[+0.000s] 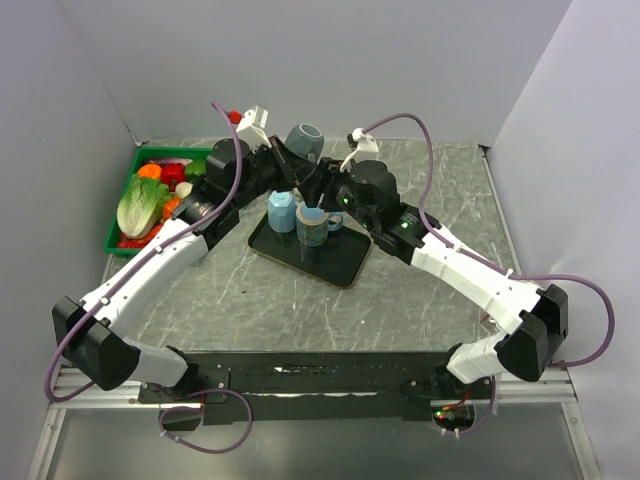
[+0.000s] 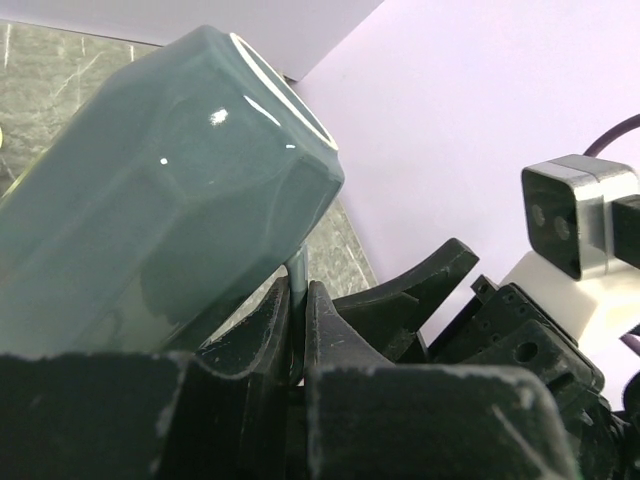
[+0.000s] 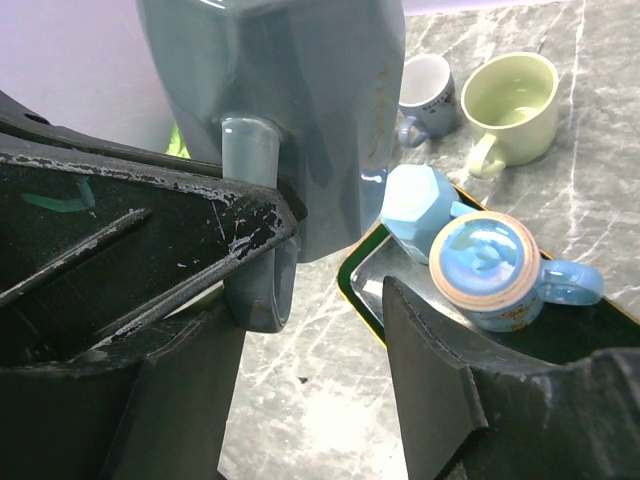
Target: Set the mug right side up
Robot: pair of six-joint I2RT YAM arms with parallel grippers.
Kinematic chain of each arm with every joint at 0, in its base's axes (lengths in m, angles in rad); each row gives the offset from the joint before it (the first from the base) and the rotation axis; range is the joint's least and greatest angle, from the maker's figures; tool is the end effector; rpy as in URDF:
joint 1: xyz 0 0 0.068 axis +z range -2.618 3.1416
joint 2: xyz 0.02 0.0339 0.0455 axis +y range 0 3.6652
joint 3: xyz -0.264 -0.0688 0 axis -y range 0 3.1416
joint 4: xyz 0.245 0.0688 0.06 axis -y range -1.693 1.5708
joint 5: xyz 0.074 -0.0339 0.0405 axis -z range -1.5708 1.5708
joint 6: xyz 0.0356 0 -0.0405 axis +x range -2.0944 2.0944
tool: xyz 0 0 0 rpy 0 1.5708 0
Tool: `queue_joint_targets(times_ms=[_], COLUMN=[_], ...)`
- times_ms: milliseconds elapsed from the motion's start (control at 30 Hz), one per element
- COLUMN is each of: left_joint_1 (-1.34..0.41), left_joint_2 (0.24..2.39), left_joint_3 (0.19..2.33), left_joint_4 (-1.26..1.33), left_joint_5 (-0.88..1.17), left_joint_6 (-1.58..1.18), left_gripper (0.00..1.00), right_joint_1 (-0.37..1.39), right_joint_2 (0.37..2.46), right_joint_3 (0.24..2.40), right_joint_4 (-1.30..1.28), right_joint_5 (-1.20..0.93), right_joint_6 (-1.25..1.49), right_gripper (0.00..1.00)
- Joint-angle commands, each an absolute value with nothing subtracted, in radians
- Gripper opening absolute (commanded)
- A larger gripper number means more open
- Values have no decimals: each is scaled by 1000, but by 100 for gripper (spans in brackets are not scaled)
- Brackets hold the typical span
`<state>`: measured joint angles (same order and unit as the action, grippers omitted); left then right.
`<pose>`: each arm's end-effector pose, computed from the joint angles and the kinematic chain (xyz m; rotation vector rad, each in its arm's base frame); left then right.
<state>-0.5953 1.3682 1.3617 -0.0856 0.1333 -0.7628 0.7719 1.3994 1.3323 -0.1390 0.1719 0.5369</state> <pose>0.2632 -0.1840 0.4205 -0.0411 1.7919 -1.1175 0.2409 0.2260 0.3947 -0.0877 1.8412 0.7837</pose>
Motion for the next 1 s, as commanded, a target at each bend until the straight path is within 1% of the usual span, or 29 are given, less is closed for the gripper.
queue_joint_targets(times_ms=[0,133,267,500,633,700,800,967], left_joint_1=[-626,-627,-627,-627,-627,-627,-627,-627], left_joint_2=[1313,1313,1316,1316,1324,1327,1331,1356], left_joint_3=[1355,1353,1350,1350,1361,1367,1390,1445], left_joint_4=[-9,-8,-9,-8,-11,-23,-57,-129], left_joint_5=[175,169,152,135,130,126,111,100], left_joint_6=[-741,-744,-750,-764,-775,-785,-827,-929], left_gripper=[1,1,1,1,1,1,1,1], right_joint_1=[749,741,738,738,741,741,739,738], right_joint_2=[1361,1359,1358,1365,1361,1350,1338,1361], right_joint_3=[1297,1282,1266,1273,1255,1226,1189,1209], right_joint_4=[93,138,198,203,221,256,322,365], right_joint_5=[118,46,-27,-37,-8,21,72,133], right_joint_6=[594,606,595,574,571,561,534,479], right_gripper=[63,67,74,75,73,69,67,63])
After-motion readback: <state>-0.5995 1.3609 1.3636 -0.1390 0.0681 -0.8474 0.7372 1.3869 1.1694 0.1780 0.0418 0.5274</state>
